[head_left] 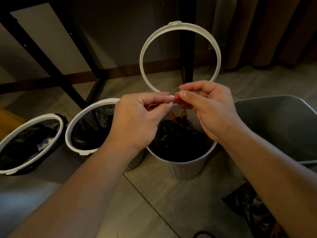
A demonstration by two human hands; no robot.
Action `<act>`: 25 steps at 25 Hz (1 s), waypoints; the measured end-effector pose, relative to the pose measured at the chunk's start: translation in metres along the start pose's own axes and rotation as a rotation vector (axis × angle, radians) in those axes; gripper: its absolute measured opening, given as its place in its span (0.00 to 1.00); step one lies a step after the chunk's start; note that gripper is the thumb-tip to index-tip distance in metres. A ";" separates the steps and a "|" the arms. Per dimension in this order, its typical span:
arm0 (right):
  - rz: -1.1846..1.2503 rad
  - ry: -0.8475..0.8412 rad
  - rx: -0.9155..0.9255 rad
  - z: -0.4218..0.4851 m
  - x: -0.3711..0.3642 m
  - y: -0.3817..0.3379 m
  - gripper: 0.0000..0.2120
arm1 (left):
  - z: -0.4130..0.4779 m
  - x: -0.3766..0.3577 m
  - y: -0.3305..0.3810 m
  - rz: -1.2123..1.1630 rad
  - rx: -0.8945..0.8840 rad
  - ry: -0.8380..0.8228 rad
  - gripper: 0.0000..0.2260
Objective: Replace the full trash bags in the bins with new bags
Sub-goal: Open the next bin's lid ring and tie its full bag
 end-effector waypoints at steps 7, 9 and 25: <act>-0.159 0.177 -0.101 0.011 0.037 0.007 0.14 | -0.020 0.024 -0.033 -0.157 0.257 0.147 0.07; -0.182 0.245 -0.221 0.014 0.058 0.021 0.11 | -0.033 0.039 -0.052 -0.084 0.371 0.193 0.05; -0.201 0.353 -0.356 0.010 0.072 0.035 0.18 | -0.063 0.070 -0.075 0.539 0.387 0.153 0.08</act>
Point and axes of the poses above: each hand's wrist, its own z-axis towards the middle knuckle, its own x-axis out of the back of the hand, y = z × x, the point moved 4 cm from there along z, towards the middle knuckle, and after that the axes turned 13 degrees about -z, right-handed, at the moved point
